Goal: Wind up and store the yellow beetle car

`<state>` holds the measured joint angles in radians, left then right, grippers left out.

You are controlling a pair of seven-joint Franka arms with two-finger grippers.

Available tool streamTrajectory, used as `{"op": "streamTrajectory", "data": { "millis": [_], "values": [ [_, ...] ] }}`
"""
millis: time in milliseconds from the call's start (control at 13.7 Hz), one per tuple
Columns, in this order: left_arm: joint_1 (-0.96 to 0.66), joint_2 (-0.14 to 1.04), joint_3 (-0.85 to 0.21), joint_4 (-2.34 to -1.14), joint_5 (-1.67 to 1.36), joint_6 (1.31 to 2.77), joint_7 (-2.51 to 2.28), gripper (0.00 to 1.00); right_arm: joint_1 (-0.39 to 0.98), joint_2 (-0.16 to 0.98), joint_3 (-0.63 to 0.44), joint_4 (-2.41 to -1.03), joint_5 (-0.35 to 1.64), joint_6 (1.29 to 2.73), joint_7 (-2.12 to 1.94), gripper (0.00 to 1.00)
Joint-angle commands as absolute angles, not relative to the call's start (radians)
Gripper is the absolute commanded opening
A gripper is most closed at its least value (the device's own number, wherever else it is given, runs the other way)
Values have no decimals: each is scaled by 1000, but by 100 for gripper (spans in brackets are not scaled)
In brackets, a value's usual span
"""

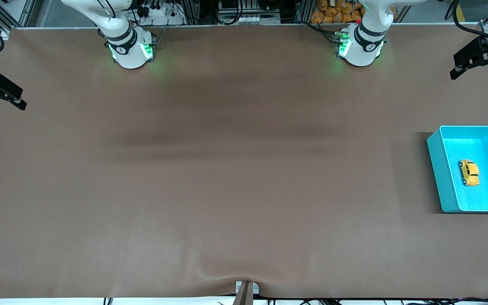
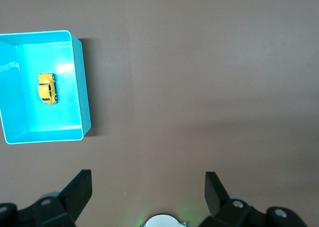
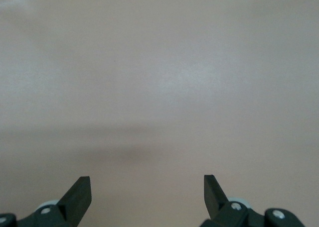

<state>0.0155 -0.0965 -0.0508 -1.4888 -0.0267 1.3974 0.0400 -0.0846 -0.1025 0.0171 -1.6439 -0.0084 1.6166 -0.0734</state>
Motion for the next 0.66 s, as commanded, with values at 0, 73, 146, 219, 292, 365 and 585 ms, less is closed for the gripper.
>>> {"op": "streamTrajectory", "data": {
  "millis": [0,73,146,219,292,365,585],
  "values": [
    [29,-101,-61,-1488,-21,1385,46,100,-92,-89,21,-1617,-2,1603,-67,100],
    [29,-101,-61,-1488,-21,1385,46,100,-94,-87,21,-1618,-2,1603,-67,100],
    [29,-101,-61,-1488,-20,1385,46,100,-92,-83,21,-1618,-2,1603,-67,100],
    [29,-101,-61,-1488,-21,1385,45,100,-91,-80,21,-1617,-2,1601,-67,100],
    [29,-101,-61,-1488,-18,1385,44,100,-87,-80,21,-1618,-2,1603,-67,100],
    [28,-101,-63,-1488,-11,1385,43,100,-86,-78,21,-1617,-2,1603,-66,100],
    [26,-101,-63,-1488,2,1385,41,100,-89,-78,21,-1615,-3,1603,-68,100]
  ]
}}
